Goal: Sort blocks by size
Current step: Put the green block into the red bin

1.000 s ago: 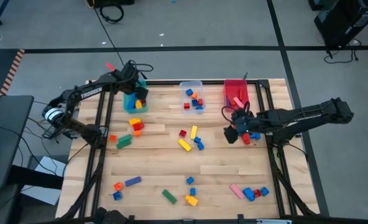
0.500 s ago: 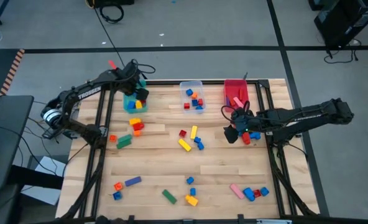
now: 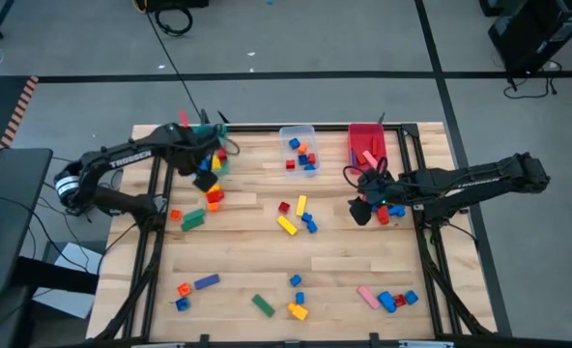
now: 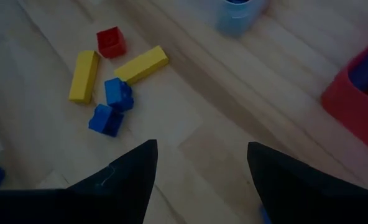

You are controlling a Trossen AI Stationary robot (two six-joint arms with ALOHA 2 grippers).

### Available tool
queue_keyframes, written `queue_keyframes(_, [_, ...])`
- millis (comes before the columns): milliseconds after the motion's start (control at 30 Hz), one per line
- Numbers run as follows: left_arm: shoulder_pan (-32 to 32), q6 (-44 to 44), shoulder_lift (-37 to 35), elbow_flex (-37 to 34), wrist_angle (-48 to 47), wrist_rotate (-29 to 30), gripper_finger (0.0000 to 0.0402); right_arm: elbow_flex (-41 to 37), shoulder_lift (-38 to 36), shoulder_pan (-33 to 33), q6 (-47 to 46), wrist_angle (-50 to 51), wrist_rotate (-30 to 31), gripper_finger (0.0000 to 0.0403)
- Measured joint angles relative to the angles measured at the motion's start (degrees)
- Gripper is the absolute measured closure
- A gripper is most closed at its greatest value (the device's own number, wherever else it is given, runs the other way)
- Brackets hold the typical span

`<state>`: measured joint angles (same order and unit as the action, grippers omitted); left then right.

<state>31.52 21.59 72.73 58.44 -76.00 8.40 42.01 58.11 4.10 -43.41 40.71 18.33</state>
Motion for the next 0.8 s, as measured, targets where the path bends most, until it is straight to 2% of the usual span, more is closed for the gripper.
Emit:
queue_keyframes(267, [-10.2, 10.6, -0.2, -9.4, 3.3, -0.2, 0.0090, 0.0, 0.0, 0.0, 1.6, -2.5, 0.0, 0.0139])
queue_keyframes(533, [-20.4, 20.4, -0.2, -15.8, 7.8, -3.2, 0.0090, 0.0, 0.0, 0.0, 1.6, -3.0, 0.0, 0.0139])
queue_keyframes(800, [-28.3, 22.4, -0.2, -18.6, 19.3, -6.6, 0.0090, 0.0, 0.0, 0.0, 1.6, -5.2, 0.0, 0.0139])
